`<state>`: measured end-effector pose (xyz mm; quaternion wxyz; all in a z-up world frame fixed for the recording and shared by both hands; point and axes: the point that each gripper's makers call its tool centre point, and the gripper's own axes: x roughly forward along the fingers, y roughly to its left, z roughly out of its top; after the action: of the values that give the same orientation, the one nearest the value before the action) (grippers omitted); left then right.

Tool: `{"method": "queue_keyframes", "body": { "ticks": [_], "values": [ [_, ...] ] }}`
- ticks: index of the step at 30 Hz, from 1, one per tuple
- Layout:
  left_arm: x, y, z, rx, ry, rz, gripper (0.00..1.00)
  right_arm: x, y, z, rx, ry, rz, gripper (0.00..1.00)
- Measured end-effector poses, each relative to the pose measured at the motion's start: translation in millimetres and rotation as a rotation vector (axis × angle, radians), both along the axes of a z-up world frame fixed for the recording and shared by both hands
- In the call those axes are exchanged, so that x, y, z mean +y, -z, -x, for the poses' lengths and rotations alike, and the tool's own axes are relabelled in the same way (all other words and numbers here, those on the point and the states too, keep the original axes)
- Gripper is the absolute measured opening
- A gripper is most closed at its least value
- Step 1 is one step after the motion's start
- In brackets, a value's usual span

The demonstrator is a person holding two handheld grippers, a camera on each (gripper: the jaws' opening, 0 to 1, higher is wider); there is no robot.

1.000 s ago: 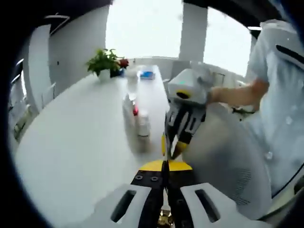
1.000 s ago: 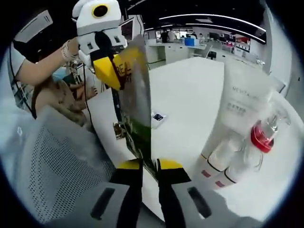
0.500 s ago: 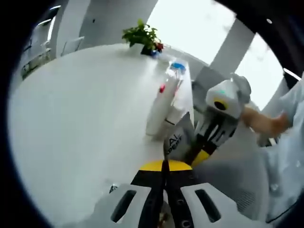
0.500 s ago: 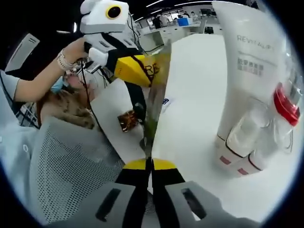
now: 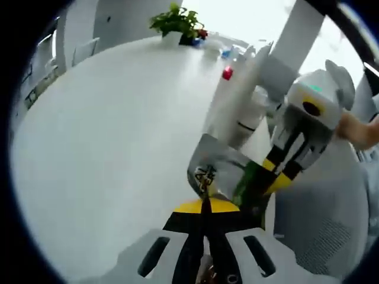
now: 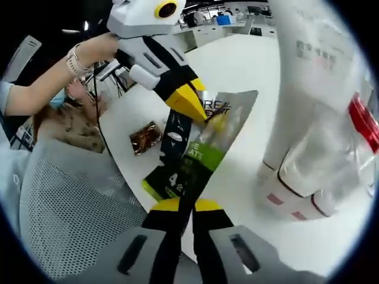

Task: Arrange the skincare products in the storage area until every visible bottle or jar stands upright without overlapping.

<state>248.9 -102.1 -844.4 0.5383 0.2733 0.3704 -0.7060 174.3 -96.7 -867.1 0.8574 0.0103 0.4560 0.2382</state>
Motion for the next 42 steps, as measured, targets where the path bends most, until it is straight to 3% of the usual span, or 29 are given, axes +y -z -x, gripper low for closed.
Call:
{"method": "queue_keyframes", "body": {
  "ticks": [3, 9, 11, 13, 17, 19, 22, 25, 27, 29, 33, 42],
  "values": [
    [-2, 10.0, -3.8, -0.026, 0.026, -0.018, 0.00, -4, 1.5, 2, 0.007, 0.008, 0.020, 0.10],
    [-3, 17.7, -12.9, -0.087, 0.086, -0.044, 0.00, -29, 8.4, 12, 0.031, 0.013, 0.168, 0.15],
    [-2, 24.1, -21.9, -0.170, 0.139, -0.066, 0.00, -38, 8.2, 14, 0.029, 0.027, 0.224, 0.15],
    [-1, 29.9, -25.3, -0.214, 0.175, -0.088, 0.00, -37, 6.5, 15, 0.010, 0.029, 0.230, 0.17],
    [-6, 32.8, -22.1, -0.192, 0.198, -0.079, 0.00, -23, -0.2, 6, -0.066, 0.017, 0.190, 0.19],
    [-11, 30.6, -20.0, -0.208, 0.226, -0.068, 0.00, -19, -1.8, -1, -0.097, -0.001, 0.210, 0.21],
    [-16, 31.5, -19.7, -0.224, 0.260, -0.065, 0.00, -13, -1.0, -9, -0.115, -0.020, 0.221, 0.21],
    [-25, 33.6, -23.2, -0.292, 0.354, -0.025, 0.00, -14, 6.0, -14, -0.112, -0.047, 0.258, 0.24],
    [-23, 35.3, -22.5, -0.278, 0.346, -0.044, 0.00, -19, 10.3, -14, -0.102, -0.049, 0.285, 0.28],
    [-24, 35.3, -22.1, -0.287, 0.387, -0.032, 0.00, -21, 15.5, -11, -0.083, -0.053, 0.290, 0.27],
    [-28, 36.3, -26.4, -0.281, 0.375, -0.037, 0.00, -20, 14.9, -13, -0.091, -0.053, 0.290, 0.25],
    [-30, 36.4, -37.9, -0.263, 0.338, -0.016, 0.06, -19, 16.2, -14, -0.076, -0.011, 0.242, 0.26]
  ]
}}
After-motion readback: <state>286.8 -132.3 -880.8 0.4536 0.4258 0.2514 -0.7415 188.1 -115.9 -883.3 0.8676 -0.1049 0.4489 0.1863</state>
